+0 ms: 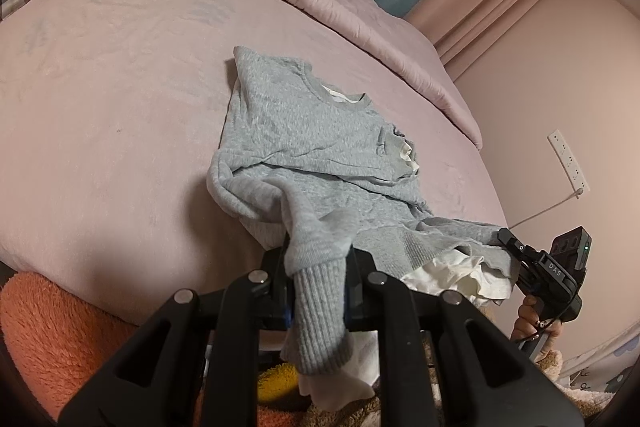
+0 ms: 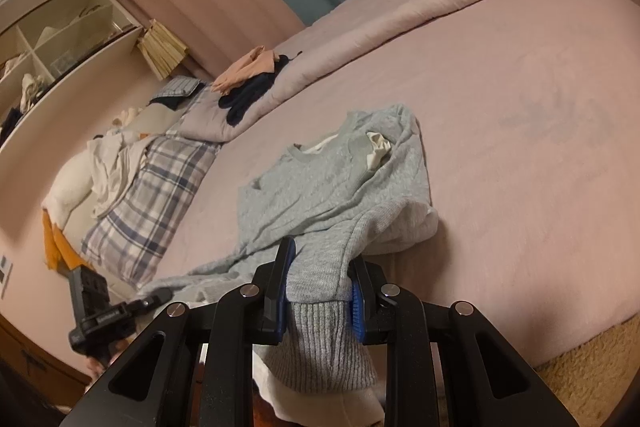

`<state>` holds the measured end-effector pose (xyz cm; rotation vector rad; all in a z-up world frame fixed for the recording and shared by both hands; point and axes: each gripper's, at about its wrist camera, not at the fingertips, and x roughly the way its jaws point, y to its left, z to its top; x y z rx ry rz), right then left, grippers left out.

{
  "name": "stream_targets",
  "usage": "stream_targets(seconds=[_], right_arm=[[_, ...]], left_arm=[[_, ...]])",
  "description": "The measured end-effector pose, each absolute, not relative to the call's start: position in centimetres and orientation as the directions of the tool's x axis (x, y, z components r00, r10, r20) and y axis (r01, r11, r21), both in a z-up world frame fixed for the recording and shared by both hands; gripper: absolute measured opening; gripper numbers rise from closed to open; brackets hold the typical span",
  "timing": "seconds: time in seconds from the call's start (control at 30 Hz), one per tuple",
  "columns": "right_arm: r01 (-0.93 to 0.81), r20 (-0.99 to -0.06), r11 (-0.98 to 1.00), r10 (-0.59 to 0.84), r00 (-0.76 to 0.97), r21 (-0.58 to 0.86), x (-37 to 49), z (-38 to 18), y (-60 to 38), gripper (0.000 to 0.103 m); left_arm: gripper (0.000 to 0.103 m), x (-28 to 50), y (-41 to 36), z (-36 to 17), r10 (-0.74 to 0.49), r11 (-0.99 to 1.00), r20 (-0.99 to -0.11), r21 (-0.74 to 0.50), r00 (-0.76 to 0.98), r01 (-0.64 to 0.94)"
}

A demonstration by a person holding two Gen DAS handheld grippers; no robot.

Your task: Fold small clothes

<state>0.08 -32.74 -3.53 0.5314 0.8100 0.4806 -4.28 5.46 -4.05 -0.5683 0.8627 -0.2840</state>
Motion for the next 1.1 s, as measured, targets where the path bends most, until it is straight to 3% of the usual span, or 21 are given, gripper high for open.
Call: stream_targets(seconds=[1.1], right_arm=[[-0.163, -0.559, 0.781, 0.559, 0.613, 0.602, 1.8, -3.7, -32.4, 0.025]], left_arm=[[0.016, -3.0, 5.7, -3.3, -0.466, 0.809, -0.619, -0.587, 0.632, 0.021]])
